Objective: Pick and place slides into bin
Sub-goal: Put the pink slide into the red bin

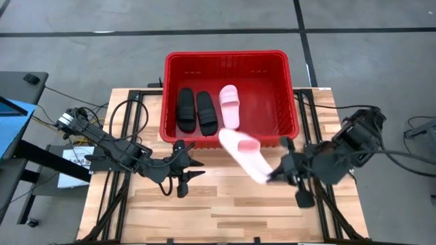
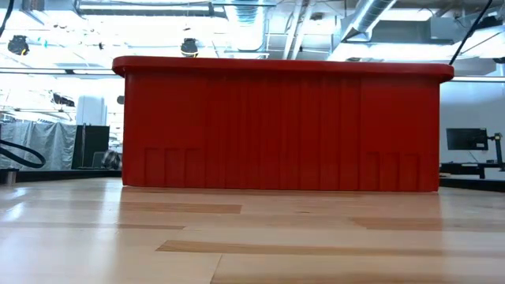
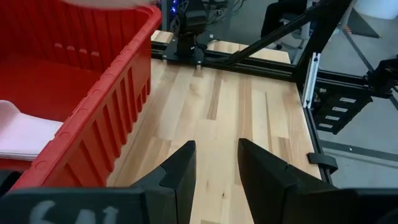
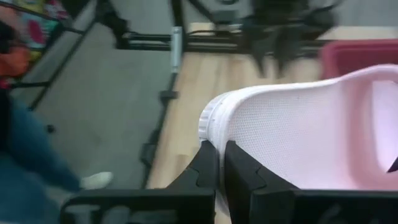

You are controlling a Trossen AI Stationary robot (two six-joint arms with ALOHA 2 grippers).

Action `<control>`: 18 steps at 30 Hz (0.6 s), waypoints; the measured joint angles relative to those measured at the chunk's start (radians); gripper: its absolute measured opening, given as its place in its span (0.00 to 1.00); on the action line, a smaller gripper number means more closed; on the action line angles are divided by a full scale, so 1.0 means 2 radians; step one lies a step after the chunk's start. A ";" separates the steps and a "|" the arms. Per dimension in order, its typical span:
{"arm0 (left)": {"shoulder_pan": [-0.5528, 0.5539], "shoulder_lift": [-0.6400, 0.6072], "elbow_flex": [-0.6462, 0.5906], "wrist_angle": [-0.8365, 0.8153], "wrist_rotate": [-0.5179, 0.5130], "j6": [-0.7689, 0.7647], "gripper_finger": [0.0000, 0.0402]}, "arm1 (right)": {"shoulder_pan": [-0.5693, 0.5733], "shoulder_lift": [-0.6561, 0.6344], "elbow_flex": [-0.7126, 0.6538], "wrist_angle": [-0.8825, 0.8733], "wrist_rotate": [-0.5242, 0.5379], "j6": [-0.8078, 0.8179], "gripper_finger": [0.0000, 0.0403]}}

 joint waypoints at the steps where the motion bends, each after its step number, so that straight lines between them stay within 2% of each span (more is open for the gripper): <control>1: 0.000 0.000 0.000 0.000 0.000 0.000 0.27 | -0.006 0.000 0.005 -0.010 0.008 -0.005 0.00; 8: 0.000 0.000 0.000 -0.018 -0.038 -0.045 0.27 | -0.069 0.000 0.019 -0.070 0.048 -0.041 0.00; 18: 0.000 0.000 0.000 -0.047 -0.072 -0.068 0.27 | -0.188 -0.003 0.019 -0.088 0.032 -0.124 0.00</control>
